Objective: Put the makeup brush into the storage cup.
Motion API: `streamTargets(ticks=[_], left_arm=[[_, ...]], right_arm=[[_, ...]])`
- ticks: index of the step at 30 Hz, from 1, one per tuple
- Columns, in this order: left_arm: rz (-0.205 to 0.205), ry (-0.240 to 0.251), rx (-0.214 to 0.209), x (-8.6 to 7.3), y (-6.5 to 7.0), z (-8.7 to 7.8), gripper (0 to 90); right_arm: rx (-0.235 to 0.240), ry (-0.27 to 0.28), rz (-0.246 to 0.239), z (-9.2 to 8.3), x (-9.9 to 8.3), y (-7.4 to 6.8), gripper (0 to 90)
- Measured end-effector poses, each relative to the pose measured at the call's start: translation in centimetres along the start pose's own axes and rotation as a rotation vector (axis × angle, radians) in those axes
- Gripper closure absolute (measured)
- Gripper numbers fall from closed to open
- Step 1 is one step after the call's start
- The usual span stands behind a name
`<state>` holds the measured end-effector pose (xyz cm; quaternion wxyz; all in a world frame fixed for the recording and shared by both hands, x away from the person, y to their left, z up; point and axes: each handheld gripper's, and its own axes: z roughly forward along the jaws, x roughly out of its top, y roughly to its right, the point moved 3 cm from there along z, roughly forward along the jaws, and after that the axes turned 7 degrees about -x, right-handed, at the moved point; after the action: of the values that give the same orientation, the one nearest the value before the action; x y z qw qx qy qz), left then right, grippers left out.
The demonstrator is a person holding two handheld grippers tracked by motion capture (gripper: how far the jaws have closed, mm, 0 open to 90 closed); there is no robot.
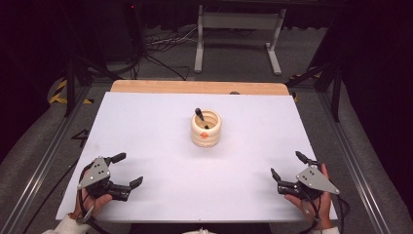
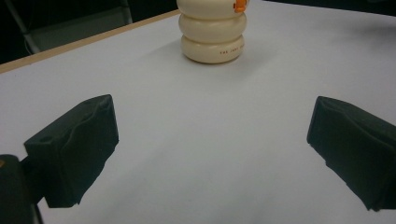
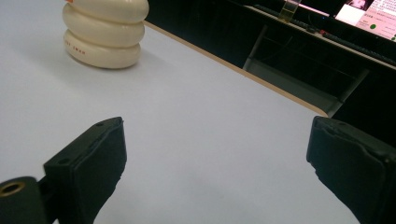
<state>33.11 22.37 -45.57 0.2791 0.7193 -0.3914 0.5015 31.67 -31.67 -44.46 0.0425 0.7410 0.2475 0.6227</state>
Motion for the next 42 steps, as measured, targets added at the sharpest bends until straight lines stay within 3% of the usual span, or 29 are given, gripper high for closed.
streamTargets(ticks=[9,10,14,42], left_arm=[[0.008,-0.003,-0.003,0.1,0.1,0.1,2.9],[0.014,0.0,0.002,0.1,0.1,0.0,2.9],[0.005,0.004,0.006,0.1,-0.1,0.0,2.9],[0.015,0.0,0.009,0.1,0.1,-0.2,2.9]], right_arm=[[-0.016,-0.056,0.016,-0.7,-1.6,0.2,6.0],[-0.017,-0.059,0.034,-0.9,-1.9,0.4,6.0],[-0.021,-0.054,0.048,-1.0,-1.9,0.6,6.0],[-0.001,-0.029,0.022,-1.1,-1.0,-0.2,6.2]])
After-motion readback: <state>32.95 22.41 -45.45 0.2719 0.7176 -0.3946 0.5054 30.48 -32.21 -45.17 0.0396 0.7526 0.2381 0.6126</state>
